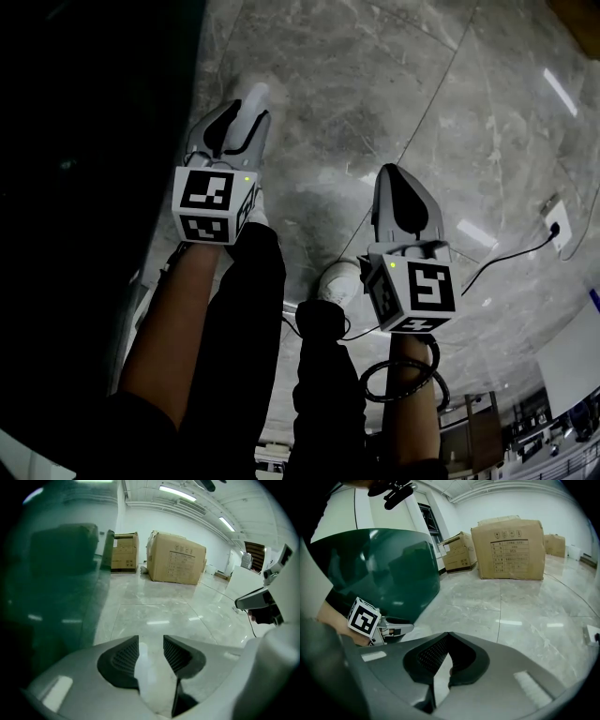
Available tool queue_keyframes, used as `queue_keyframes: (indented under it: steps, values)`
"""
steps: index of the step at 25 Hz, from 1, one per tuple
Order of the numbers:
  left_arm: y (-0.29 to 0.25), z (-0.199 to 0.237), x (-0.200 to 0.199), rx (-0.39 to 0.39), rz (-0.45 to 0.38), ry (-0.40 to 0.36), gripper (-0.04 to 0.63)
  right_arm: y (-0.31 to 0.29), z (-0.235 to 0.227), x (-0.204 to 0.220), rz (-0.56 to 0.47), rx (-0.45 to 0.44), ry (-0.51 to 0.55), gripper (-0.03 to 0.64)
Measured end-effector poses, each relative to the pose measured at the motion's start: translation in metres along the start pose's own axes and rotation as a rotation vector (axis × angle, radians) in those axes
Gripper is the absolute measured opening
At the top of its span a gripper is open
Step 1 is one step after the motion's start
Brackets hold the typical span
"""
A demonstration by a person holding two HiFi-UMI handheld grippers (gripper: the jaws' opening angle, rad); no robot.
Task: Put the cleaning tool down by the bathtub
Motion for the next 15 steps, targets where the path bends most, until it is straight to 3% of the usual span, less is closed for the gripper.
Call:
queue_keyframes:
  steps: [6,15]
  values:
    - [0.018,-0.012,-0.035,0.0,-0.008,-0.006,0.121,0.017,0.005,-0.034,-0.028,-0.003,-0.002,0.011]
    - [0.05,-0.034,-0.1,0.009,-0.084,-0.028,0.067,0.042,0.019,-0.083,-0.07,-0.006,-0.029,0.011]
Point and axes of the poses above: the fingertips, and each gripper's own axes: y backward along the fingers, z to its left, x out of its underside, the point moved 9 cm from there along y, backward along the fingers, and after that the axes turned 11 degrees about -z, right-handed, at the moved point
